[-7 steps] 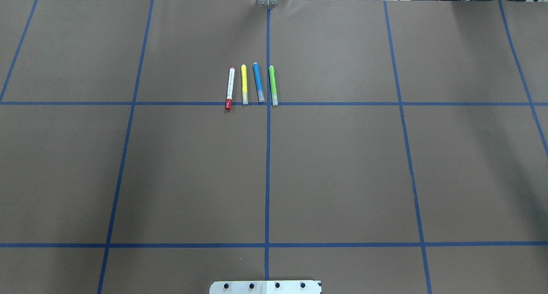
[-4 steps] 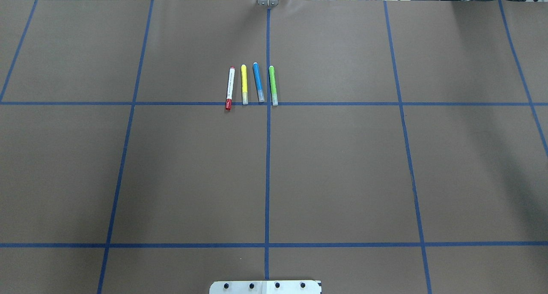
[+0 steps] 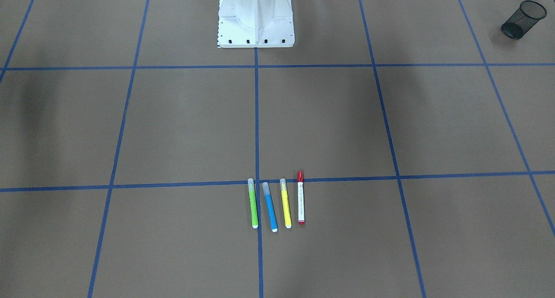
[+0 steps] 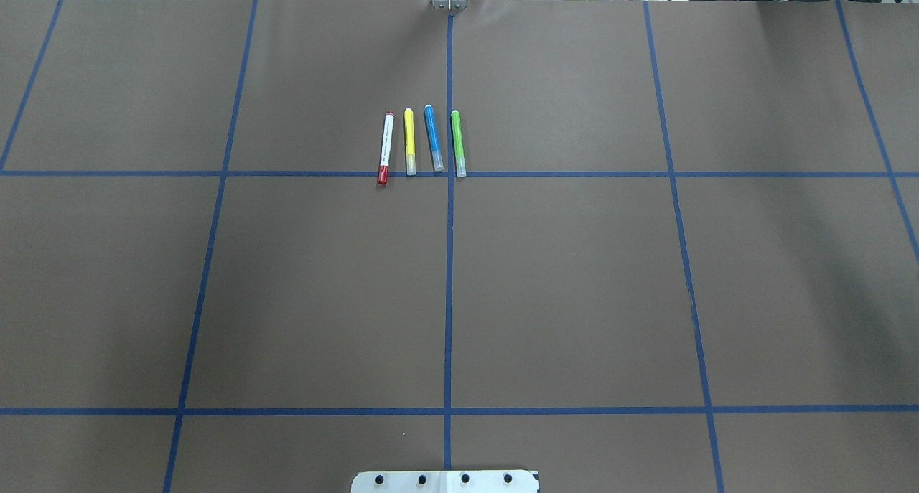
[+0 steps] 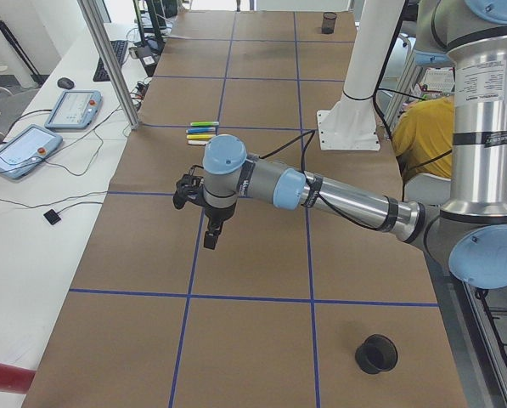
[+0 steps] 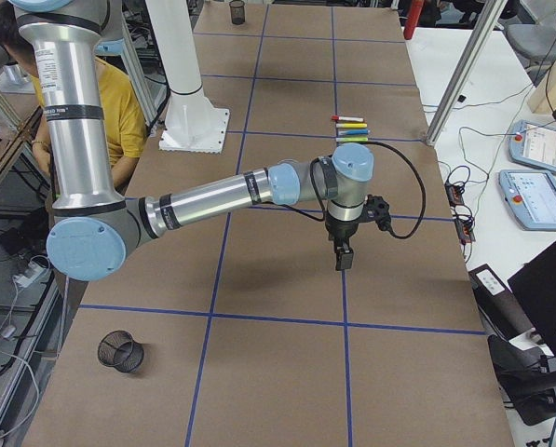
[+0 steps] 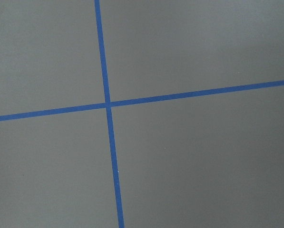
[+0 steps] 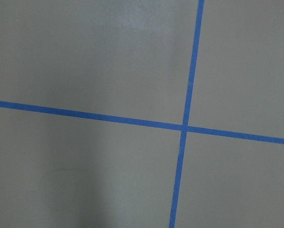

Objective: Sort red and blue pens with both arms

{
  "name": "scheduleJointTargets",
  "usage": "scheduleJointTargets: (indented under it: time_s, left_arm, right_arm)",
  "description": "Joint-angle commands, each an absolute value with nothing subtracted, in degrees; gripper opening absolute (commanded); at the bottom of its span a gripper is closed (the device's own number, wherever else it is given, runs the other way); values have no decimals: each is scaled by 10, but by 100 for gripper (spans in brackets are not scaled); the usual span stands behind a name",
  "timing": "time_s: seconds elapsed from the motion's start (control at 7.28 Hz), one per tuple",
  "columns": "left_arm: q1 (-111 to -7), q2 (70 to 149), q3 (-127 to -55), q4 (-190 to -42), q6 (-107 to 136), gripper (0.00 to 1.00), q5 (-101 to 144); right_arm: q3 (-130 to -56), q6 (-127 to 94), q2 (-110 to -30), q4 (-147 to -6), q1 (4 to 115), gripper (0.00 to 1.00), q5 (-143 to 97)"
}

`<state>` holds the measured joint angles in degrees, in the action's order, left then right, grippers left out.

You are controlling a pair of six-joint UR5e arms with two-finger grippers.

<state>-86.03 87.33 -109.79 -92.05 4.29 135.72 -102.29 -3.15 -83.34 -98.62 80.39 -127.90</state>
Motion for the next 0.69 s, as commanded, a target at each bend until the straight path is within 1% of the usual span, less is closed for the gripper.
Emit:
scheduleJointTargets:
  time_s: [0.0, 0.14, 0.41, 0.55]
  left_arm:
    - [-800, 927, -1094, -938, 46, 100, 1355]
    - [-790, 960, -1086, -935, 71, 100, 1354]
    - [-715, 1025, -1066, -933, 151, 100, 1354]
    - [-699, 1054, -1046, -930, 173, 100, 1355]
  right_arm:
    - [-1023, -34, -792, -986, 763, 100, -1280]
    - [-1019, -35, -772, -986, 750, 99, -1280]
    - [-1013, -41, -751, -986, 732, 99, -1280]
    - [-1006, -42, -742, -987, 728, 99, -1280]
